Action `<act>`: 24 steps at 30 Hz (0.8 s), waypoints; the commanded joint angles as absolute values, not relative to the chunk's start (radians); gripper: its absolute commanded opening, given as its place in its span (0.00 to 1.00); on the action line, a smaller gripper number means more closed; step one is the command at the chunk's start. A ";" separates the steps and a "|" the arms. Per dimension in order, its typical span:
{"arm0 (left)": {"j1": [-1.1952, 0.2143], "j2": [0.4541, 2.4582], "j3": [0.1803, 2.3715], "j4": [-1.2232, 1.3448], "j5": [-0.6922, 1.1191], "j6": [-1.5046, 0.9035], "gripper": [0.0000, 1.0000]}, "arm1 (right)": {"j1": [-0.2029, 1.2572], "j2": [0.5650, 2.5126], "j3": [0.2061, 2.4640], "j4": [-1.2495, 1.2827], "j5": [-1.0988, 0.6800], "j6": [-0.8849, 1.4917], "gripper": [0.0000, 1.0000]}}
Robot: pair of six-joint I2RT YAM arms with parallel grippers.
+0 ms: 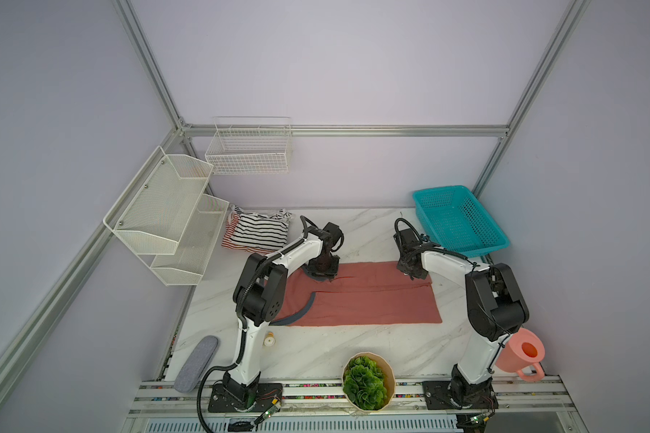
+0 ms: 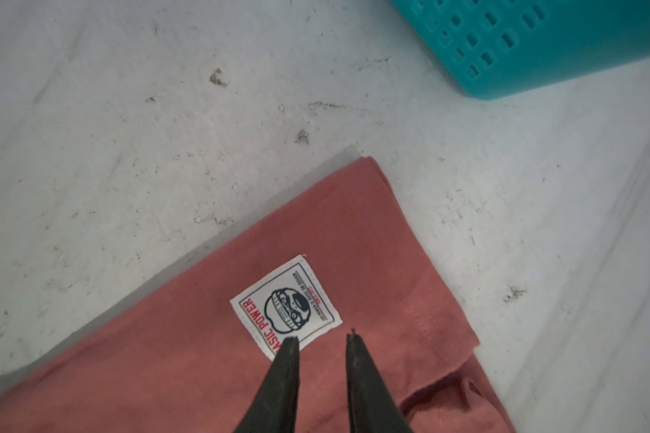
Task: Fold and stack tank tops
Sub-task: Smooth out the tank top at the center of the table.
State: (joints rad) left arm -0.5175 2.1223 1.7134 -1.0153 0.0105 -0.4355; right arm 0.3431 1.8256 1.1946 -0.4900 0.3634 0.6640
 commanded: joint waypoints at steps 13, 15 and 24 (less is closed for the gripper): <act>-0.518 1.975 1.549 -0.993 -0.043 -0.459 0.35 | 0.348 1.871 1.135 -0.466 0.349 0.669 0.26; -0.519 1.962 1.539 -0.994 -0.053 -0.457 0.34 | 0.348 1.876 1.136 -0.467 0.350 0.666 0.26; -0.517 1.920 1.513 -1.030 -0.083 -0.457 0.33 | 0.348 1.864 1.161 -0.478 0.350 0.655 0.26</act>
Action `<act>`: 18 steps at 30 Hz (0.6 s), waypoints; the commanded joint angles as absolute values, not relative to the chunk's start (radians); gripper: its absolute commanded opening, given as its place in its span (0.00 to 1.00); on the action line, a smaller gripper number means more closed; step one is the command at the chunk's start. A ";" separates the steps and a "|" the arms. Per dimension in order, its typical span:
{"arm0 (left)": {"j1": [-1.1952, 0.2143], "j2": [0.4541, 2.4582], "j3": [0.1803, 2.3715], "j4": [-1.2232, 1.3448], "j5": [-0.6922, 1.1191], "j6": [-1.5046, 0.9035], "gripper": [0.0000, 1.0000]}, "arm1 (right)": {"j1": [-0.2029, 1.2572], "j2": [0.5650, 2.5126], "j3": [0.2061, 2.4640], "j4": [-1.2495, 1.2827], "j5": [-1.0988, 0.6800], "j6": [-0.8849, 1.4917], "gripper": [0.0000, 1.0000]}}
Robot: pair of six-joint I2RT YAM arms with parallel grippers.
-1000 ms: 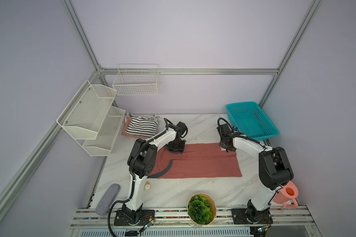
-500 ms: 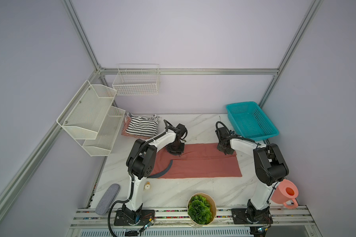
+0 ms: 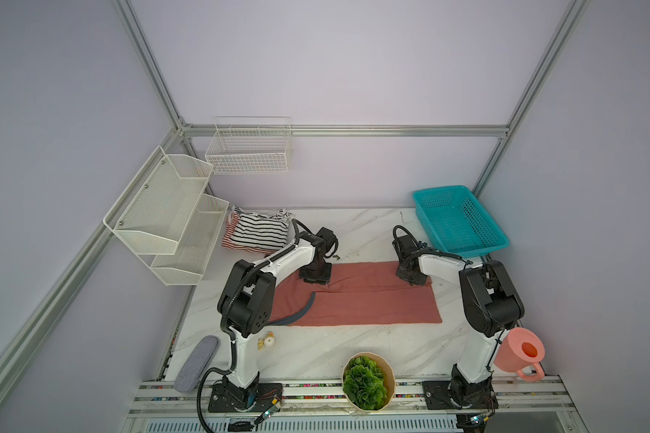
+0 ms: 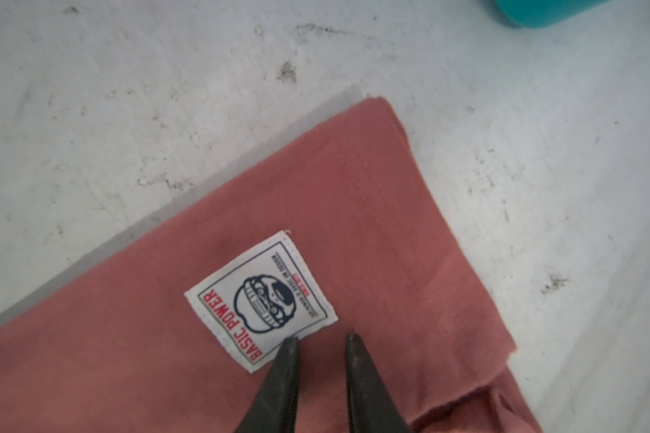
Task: Fold and stack tank tops
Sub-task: Smooth out the tank top at the center of the table.
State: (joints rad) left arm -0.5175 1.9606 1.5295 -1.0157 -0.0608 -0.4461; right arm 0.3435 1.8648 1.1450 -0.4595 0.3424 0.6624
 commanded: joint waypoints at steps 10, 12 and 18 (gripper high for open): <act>-0.522 2.038 1.791 -1.041 0.003 -0.495 0.34 | 0.349 1.839 1.162 -0.471 0.344 0.653 0.26; -0.523 2.072 1.817 -1.041 0.024 -0.505 0.33 | 0.349 1.841 1.155 -0.459 0.332 0.653 0.25; -0.523 2.123 1.794 -1.019 0.064 -0.523 0.28 | 0.349 1.865 1.141 -0.430 0.308 0.655 0.05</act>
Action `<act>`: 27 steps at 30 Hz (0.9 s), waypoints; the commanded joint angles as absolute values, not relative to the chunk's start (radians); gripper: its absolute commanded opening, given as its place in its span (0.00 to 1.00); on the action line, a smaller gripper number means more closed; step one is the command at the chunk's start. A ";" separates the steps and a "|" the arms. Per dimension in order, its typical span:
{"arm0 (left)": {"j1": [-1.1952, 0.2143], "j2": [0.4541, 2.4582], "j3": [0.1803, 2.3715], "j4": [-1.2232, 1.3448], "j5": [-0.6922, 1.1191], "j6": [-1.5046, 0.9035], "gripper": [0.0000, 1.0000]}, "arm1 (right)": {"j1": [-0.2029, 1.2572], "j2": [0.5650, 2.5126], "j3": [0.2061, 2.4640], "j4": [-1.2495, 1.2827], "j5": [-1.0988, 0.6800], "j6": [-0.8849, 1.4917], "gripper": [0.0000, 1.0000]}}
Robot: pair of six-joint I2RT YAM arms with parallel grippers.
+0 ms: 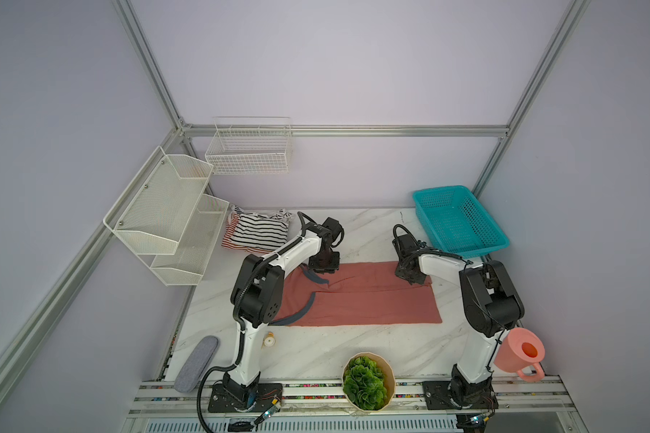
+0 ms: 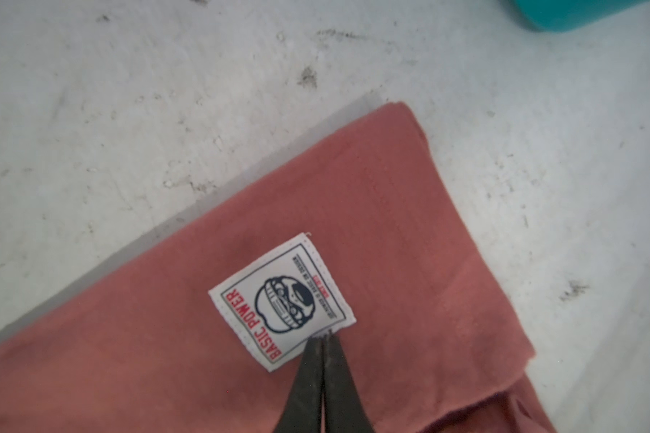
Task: Fold and stack tank tops
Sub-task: Smooth out the tank top at the center of the table.
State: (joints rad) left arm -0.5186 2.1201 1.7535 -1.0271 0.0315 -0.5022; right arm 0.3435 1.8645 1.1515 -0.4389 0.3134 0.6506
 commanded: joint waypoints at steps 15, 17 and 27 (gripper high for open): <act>-0.502 2.071 1.622 -0.999 0.008 -0.514 0.26 | 0.350 1.930 1.111 -0.434 0.307 0.657 0.03; -0.503 2.067 1.605 -1.000 0.007 -0.512 0.25 | 0.348 1.933 1.109 -0.434 0.308 0.658 0.03; -0.488 1.987 1.489 -1.007 -0.080 -0.518 0.25 | 0.349 1.955 1.099 -0.436 0.313 0.661 0.02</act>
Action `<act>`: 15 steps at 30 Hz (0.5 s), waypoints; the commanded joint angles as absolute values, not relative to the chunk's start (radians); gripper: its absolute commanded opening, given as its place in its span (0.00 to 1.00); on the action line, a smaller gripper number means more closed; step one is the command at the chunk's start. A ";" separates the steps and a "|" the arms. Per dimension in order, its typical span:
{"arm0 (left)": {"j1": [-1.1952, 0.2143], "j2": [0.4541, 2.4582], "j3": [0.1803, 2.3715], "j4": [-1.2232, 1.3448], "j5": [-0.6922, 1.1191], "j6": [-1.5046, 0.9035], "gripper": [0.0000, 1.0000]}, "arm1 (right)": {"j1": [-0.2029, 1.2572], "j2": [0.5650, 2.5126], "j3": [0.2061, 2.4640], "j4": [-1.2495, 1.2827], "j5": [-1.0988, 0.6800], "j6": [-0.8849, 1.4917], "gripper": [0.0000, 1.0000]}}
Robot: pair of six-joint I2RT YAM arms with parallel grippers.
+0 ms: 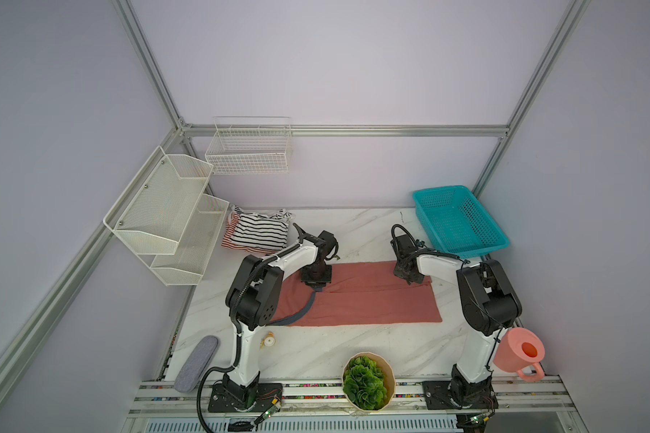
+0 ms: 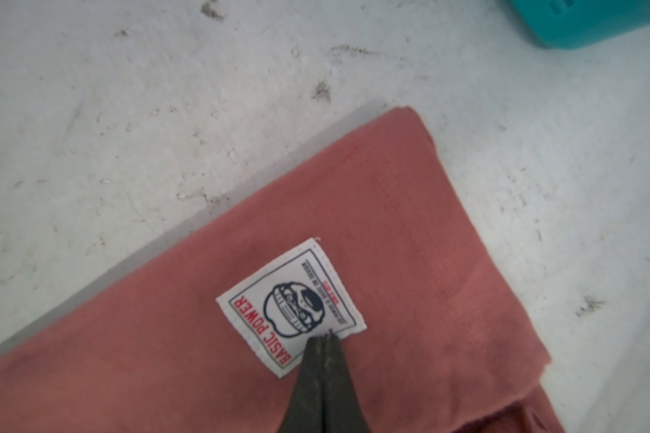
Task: Fold and stack tank tops
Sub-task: Smooth out the tank top at the center of the table.
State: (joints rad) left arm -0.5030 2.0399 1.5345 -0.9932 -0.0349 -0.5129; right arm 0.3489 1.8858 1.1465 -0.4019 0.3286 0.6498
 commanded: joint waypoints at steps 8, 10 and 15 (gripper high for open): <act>-0.482 1.970 1.416 -1.008 -0.102 -0.531 0.25 | 0.349 1.965 1.080 -0.437 0.322 0.662 0.02; -0.479 1.959 1.406 -1.010 -0.110 -0.537 0.26 | 0.349 1.967 1.081 -0.440 0.321 0.663 0.02; -0.476 1.922 1.465 -1.041 -0.117 -0.545 0.28 | 0.348 1.931 1.109 -0.465 0.318 0.658 0.02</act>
